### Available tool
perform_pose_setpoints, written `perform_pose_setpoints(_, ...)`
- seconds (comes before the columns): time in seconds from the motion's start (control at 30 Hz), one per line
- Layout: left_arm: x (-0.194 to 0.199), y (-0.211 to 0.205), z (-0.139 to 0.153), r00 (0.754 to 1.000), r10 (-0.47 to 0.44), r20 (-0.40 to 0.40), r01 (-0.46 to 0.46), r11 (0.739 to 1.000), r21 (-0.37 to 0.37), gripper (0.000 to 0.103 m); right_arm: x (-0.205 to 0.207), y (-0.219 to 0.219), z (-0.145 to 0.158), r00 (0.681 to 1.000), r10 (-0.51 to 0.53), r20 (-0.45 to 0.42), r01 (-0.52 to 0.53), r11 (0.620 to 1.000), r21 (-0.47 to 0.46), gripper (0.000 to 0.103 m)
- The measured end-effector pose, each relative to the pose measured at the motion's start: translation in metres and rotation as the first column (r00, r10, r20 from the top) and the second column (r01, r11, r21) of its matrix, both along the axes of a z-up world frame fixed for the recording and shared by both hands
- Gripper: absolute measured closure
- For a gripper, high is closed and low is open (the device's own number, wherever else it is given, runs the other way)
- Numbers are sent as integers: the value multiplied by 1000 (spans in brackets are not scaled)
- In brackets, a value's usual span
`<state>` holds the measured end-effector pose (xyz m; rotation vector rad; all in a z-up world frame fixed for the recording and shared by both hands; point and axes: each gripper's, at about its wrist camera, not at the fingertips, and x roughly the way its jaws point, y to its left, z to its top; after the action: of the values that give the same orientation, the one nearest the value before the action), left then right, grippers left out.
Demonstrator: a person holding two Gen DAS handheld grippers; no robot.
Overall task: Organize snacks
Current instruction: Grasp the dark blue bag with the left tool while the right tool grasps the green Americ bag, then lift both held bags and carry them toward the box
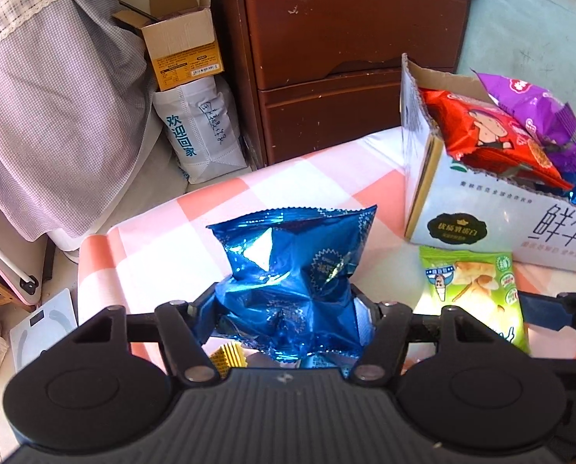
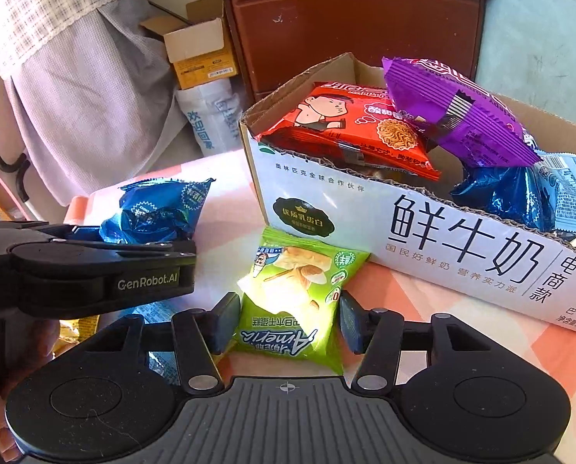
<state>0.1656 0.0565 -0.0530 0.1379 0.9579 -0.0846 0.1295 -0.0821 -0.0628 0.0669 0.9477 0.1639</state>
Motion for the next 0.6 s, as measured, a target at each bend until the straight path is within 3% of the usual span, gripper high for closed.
perform_pose_setpoints(0.17,-13,2,2,1000,-7,-27,6,999,-31,39,-9,-10,2,999,27,-20,-27,1000,-15,51)
perform_pose_setpoints(0.6,-65,-18,6,997,-71,-15,72,997,34,39,-31,-38,6,995,82,-55,-84,995,-49,51)
